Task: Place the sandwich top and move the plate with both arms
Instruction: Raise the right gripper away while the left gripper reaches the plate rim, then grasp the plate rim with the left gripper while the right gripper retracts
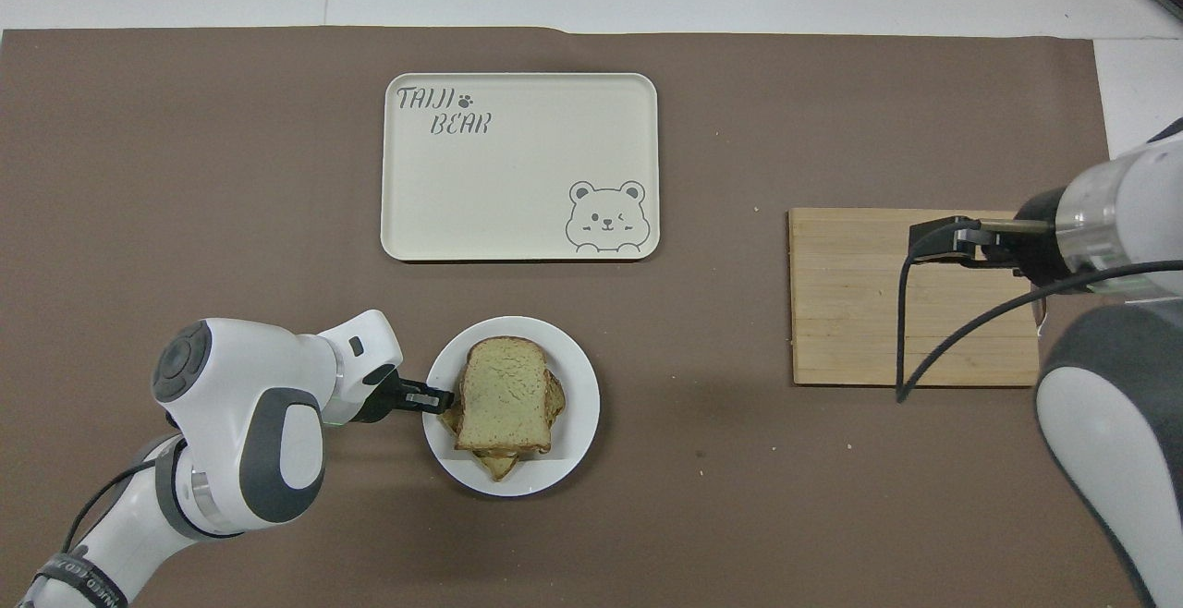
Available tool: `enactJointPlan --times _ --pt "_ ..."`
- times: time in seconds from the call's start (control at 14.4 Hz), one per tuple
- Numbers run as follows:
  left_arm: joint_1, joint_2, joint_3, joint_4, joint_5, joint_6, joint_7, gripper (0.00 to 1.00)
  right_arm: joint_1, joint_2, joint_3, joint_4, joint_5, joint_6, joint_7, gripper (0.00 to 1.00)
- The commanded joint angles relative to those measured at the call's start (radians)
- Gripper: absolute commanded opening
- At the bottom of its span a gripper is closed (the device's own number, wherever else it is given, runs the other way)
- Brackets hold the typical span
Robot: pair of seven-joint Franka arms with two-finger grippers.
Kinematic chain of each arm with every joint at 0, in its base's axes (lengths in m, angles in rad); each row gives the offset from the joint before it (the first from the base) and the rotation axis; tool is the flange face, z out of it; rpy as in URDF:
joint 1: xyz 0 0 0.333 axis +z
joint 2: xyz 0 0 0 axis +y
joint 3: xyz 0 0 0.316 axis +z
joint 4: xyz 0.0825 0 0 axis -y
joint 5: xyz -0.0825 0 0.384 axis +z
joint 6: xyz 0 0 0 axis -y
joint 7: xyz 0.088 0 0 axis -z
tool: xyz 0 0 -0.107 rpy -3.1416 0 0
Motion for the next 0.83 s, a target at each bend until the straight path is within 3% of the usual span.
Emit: enactJointPlan --times 0.0,0.21,0.42,0.76 --pt "-0.014 -0.014 0.016 -0.039 -0.031 -0.012 0.002 0.00 -0.060 0.004 0.012 0.071 0.050 -0.078 -0.036 1.00" --pt "0.047 -0.014 0.016 -0.031 -0.051 -0.076 -0.009 0.00 -0.075 0.007 0.007 0.160 0.044 -0.156 -0.035 1.00" --pt "0.081 -0.014 0.017 -0.016 -0.148 -0.128 -0.004 0.00 -0.074 0.007 -0.006 0.203 0.032 -0.214 -0.035 1.00" --pt "0.161 0.003 0.017 0.038 -0.258 -0.236 0.065 0.00 -0.080 -0.010 -0.026 0.159 0.030 -0.184 -0.107 1.00"
